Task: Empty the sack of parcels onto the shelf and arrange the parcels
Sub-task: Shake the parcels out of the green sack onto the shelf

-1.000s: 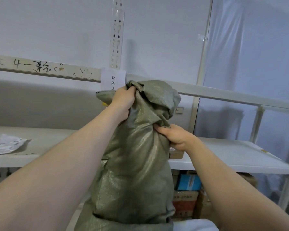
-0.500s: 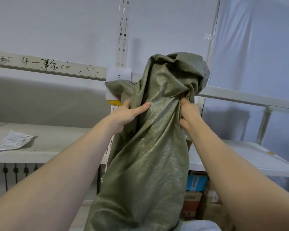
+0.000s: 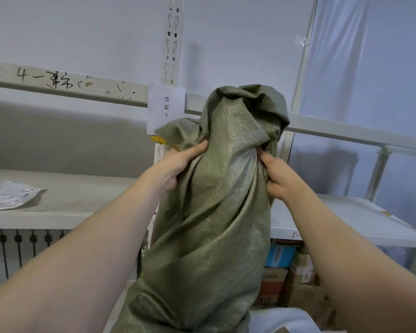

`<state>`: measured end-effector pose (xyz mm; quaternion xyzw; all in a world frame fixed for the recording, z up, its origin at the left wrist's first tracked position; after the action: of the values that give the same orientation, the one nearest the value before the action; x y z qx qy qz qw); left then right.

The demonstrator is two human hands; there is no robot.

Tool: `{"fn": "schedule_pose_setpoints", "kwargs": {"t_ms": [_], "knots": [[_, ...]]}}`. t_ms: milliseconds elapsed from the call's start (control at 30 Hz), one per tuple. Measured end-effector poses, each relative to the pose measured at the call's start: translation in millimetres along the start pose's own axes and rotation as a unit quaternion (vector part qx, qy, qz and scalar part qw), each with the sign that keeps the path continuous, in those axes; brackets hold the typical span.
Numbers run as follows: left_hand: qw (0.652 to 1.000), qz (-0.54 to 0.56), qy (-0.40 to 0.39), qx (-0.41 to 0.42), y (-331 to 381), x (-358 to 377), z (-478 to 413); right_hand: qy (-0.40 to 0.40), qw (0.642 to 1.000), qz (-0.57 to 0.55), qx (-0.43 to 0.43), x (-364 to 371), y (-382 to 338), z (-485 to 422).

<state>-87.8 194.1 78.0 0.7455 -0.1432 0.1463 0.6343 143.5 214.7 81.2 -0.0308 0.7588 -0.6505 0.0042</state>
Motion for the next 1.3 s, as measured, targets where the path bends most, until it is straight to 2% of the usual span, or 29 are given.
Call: {"fn": "schedule_pose_setpoints", "kwargs": {"t_ms": [100, 200, 333, 533, 667, 767, 867, 1000, 1067, 1133, 1233, 1300], "knots": [[0.997, -0.074, 0.036, 0.005, -4, 4, -3, 0.015, 0.997, 0.069, 0.021, -6, 2, 2], [0.994, -0.071, 0.075, 0.027, 1, 2, -5, 0.079, 0.986, 0.14, 0.043, -22, 1, 7], [0.989, 0.003, 0.098, 0.106, 43, 4, -10, 0.16, 0.986, 0.04, -0.024, -42, -25, 8], [0.972, 0.044, 0.087, 0.212, 108, 29, 0, 0.203, 0.972, 0.046, -0.106, -49, -78, 11], [0.976, 0.023, 0.078, 0.203, 107, 35, 0, 0.218, 0.967, 0.078, -0.109, -53, -80, 10], [0.986, -0.018, 0.072, 0.151, 85, 34, -5, 0.187, 0.977, 0.086, -0.049, -52, -52, 4], [0.983, -0.021, 0.114, 0.144, 72, 20, -11, 0.127, 0.985, 0.115, 0.035, -42, -19, 4], [0.971, 0.008, 0.19, 0.143, 64, -2, -13, 0.004, 0.967, 0.228, 0.111, -31, 15, 18], [0.967, 0.049, 0.213, 0.133, 64, -10, -14, -0.084, 0.958, 0.245, 0.126, -23, 31, 25], [0.965, 0.097, 0.216, 0.112, 61, -11, -14, -0.133, 0.943, 0.278, 0.129, -13, 42, 32], [0.971, 0.136, 0.176, 0.087, 53, 10, -15, -0.157, 0.929, 0.31, 0.126, 11, 48, 36], [0.977, 0.131, 0.145, 0.082, 48, 28, -15, -0.12, 0.929, 0.335, 0.104, 19, 44, 28]]}}
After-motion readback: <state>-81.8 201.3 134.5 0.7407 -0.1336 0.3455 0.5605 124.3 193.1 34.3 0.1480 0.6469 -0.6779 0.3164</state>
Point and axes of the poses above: each hand's wrist, its own z-axis away from the middle knuckle, its own x-axis out of the palm, y = z × x, the point moved 10 cm from there along -z, towards the middle knuckle, and after that the axes turned 11 degrees about z, right-handed, at the moved point
